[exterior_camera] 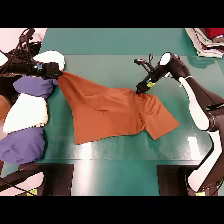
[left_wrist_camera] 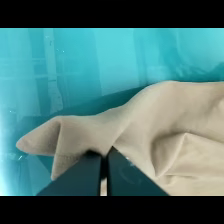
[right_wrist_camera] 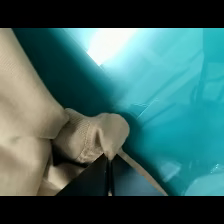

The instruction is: Fold the shirts.

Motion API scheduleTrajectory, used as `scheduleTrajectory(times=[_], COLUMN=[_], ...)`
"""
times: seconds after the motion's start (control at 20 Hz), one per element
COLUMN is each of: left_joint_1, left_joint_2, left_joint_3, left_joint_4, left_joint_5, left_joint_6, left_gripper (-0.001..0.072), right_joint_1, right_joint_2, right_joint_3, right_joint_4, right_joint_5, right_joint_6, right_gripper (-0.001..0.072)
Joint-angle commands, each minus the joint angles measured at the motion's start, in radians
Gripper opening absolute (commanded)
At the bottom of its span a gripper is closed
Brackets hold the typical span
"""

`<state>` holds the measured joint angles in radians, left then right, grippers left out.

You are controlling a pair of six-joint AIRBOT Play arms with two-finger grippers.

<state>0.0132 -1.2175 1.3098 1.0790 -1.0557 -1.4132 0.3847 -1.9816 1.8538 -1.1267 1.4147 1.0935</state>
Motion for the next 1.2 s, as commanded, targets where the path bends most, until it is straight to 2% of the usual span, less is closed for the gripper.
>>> scheduleTrajectory(times=[0.0, 0.25, 0.5, 0.75, 0.85, 1.05, 1.15], left_joint_1=[0.0, 0.0, 0.0, 0.0, 0.0, 0.0, 0.0], left_joint_2=[0.003, 0.009, 0.074, 0.233, 0.28, 0.291, 0.264], left_joint_3=[0.031, 0.42, 0.788, 0.792, 0.792, 0.769, 0.645], left_joint_4=[0.0, 0.0, -0.073, -0.17, -0.171, -0.135, -0.106], left_joint_5=[-0.022, -0.133, -0.154, -0.128, -0.106, -0.129, -0.148], left_joint_6=[0.0, 0.0, 0.0, -0.006, -0.036, -0.039, -0.039], left_gripper=[0.0026, 0.0026, 0.0027, 0.0025, 0.0026, 0.0025, 0.0026], right_joint_1=[-0.018, -0.152, -0.256, -0.327, -0.364, -0.414, -0.413], right_joint_2=[0.056, 0.391, 0.736, 0.952, 1.007, 1.046, 1.037], right_joint_3=[0.004, 0.005, 0.005, 0.005, 0.005, 0.001, -0.058], right_joint_4=[-0.001, 0.0, 0.0, -0.001, -0.002, 0.0, 0.002], right_joint_5=[-0.003, -0.036, -0.032, 0.039, 0.081, 0.156, 0.175], right_joint_6=[0.007, 0.054, 0.062, 0.097, 0.121, 0.198, 0.235], right_gripper=[0.0011, 0.0011, 0.0012, 0.0012, 0.0012, 0.0012, 0.0012])
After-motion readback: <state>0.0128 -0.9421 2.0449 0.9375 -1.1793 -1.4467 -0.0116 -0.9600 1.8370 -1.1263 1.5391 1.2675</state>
